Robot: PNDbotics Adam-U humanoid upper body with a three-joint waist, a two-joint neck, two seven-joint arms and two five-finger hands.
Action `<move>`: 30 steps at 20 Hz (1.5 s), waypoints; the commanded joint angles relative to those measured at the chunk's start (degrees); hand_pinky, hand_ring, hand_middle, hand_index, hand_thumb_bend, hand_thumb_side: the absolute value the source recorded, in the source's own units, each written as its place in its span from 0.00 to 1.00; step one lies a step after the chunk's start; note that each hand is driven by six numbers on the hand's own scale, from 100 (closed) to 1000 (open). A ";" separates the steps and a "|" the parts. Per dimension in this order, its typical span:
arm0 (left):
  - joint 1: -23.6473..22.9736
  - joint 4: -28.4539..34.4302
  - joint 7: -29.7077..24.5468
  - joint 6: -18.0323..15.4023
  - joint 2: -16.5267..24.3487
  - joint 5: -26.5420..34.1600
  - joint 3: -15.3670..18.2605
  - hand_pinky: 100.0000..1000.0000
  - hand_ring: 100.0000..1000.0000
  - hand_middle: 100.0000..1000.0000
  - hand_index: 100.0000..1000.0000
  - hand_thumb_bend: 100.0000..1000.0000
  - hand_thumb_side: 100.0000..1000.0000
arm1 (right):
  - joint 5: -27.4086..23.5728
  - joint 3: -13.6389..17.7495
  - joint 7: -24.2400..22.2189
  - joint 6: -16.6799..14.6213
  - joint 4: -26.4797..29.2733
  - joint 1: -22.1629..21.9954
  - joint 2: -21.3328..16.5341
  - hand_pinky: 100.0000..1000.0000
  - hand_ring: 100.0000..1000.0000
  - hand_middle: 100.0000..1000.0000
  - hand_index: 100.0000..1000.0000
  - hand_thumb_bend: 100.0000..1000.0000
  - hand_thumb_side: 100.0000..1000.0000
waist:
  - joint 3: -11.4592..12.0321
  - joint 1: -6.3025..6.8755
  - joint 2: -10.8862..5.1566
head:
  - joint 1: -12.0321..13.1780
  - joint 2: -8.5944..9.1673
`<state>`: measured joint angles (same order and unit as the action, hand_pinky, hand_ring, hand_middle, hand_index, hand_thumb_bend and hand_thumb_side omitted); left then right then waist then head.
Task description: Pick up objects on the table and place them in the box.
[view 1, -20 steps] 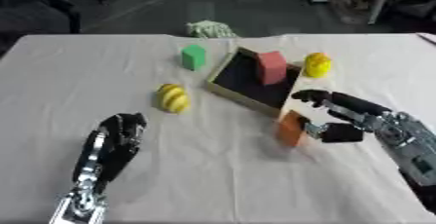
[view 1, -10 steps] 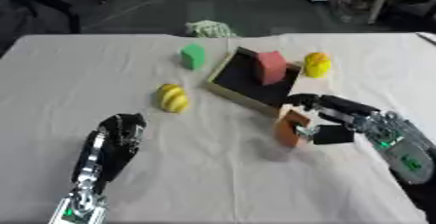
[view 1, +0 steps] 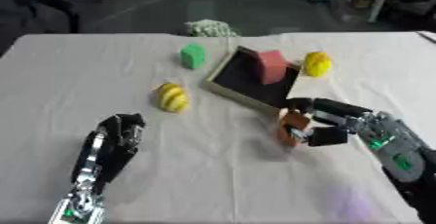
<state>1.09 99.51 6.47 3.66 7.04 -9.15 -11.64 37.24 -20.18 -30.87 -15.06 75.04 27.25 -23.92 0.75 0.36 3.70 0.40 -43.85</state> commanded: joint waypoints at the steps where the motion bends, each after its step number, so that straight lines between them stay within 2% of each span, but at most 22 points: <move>1: 0.37 0.53 -0.20 -0.11 0.30 0.12 -0.10 0.68 0.66 0.58 0.52 0.04 0.54 | 2.36 0.32 -0.41 -0.22 -0.14 1.28 -0.53 0.86 0.94 0.96 1.00 0.00 0.66 | 0.10 -0.07 -0.47 | -0.14 -0.27; 2: 0.38 0.51 -0.19 -0.11 0.30 0.12 -0.10 0.68 0.66 0.58 0.52 0.04 0.54 | 3.12 0.41 -0.32 -0.22 -0.27 1.28 -0.53 0.86 0.94 0.96 1.00 0.00 0.59 | 0.13 -0.09 -0.48 | -0.13 -0.27; 3: 0.37 0.49 -0.19 -0.11 0.30 0.12 -0.10 0.68 0.66 0.58 0.52 0.04 0.54 | 3.95 0.54 -0.11 -0.15 -0.40 1.29 -0.52 0.86 0.94 0.96 1.00 0.00 0.56 | 0.14 -0.10 -0.49 | -0.12 -0.27; 4: 0.37 0.47 -0.19 -0.11 0.30 0.11 -0.10 0.68 0.66 0.58 0.52 0.04 0.54 | 4.67 0.66 0.18 -0.08 -0.54 1.28 -0.49 0.85 0.93 0.95 1.00 0.00 0.45 | 0.16 -0.11 -0.49 | -0.11 -0.27; 5: 0.38 0.46 -0.17 -0.11 0.31 0.11 -0.09 0.68 0.66 0.58 0.52 0.04 0.54 | 5.31 0.77 0.47 0.01 -0.70 1.27 -0.47 0.85 0.93 0.95 1.00 0.00 0.42 | 0.19 -0.13 -0.50 | -0.11 -0.27; 6: 0.39 0.45 -0.15 -0.11 0.31 0.11 -0.07 0.68 0.66 0.58 0.52 0.04 0.54 | 5.86 0.87 0.84 0.09 -0.84 1.28 -0.45 0.84 0.92 0.94 0.99 0.00 0.32 | 0.22 -0.14 -0.51 | -0.11 -0.27; 9: 0.41 0.42 -0.15 -0.13 0.32 0.12 -0.08 0.68 0.66 0.58 0.52 0.04 0.54 | 7.06 1.09 2.24 0.16 -1.45 1.19 -0.36 0.81 0.88 0.90 0.96 0.00 0.17 | 0.31 -0.18 -0.51 | -0.09 -0.27; 10: 0.42 0.42 -0.14 -0.13 0.32 0.13 -0.08 0.68 0.66 0.58 0.52 0.04 0.54 | 7.40 1.13 2.67 0.11 -1.64 1.11 -0.38 0.78 0.86 0.89 0.94 0.00 0.14 | 0.34 -0.19 -0.51 | -0.09 -0.27; 16: 0.46 0.35 -0.12 -0.14 0.32 0.14 -0.07 0.68 0.66 0.58 0.52 0.03 0.54 | 6.66 1.52 6.07 -0.21 -2.10 0.80 -0.48 0.59 0.67 0.75 0.77 0.00 0.13 | 0.46 -0.26 -0.48 | -0.06 -0.27; 20: 0.46 0.31 -0.12 -0.15 0.31 0.13 -0.08 0.68 0.66 0.58 0.52 0.03 0.54 | 5.78 1.46 7.34 -0.28 -2.19 0.83 -0.55 0.59 0.67 0.75 0.77 0.00 0.13 | 0.48 -0.27 -0.48 | -0.08 -0.27; 21: 0.47 0.33 -0.11 -0.15 0.30 0.14 -0.08 0.68 0.66 0.58 0.52 0.03 0.54 | 5.39 1.83 7.75 -0.54 -1.67 1.12 -0.25 0.43 0.50 0.57 0.60 0.00 0.11 | 0.46 -0.21 -0.49 | -0.10 -0.27; 25: 0.47 0.41 -0.11 -0.12 0.33 0.18 -0.09 0.68 0.66 0.58 0.52 0.03 0.54 | 1.71 2.05 9.55 -0.92 1.36 2.38 -0.61 0.41 0.49 0.54 0.59 0.00 0.11 | 0.46 -0.15 -0.46 | -0.26 -0.27; 30: 0.54 0.49 -0.27 -0.11 0.17 0.23 -0.27 0.68 0.66 0.58 0.52 0.03 0.54 | -3.81 2.84 8.10 1.40 2.07 6.52 -1.36 0.42 0.50 0.54 0.60 0.00 0.11 | 1.00 0.16 -0.32 | -0.62 -0.27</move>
<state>1.10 99.19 6.45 3.67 7.03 -9.15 -11.81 35.03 -18.25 -22.60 -14.34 76.05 32.48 -23.73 1.80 0.53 3.84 -0.02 -43.85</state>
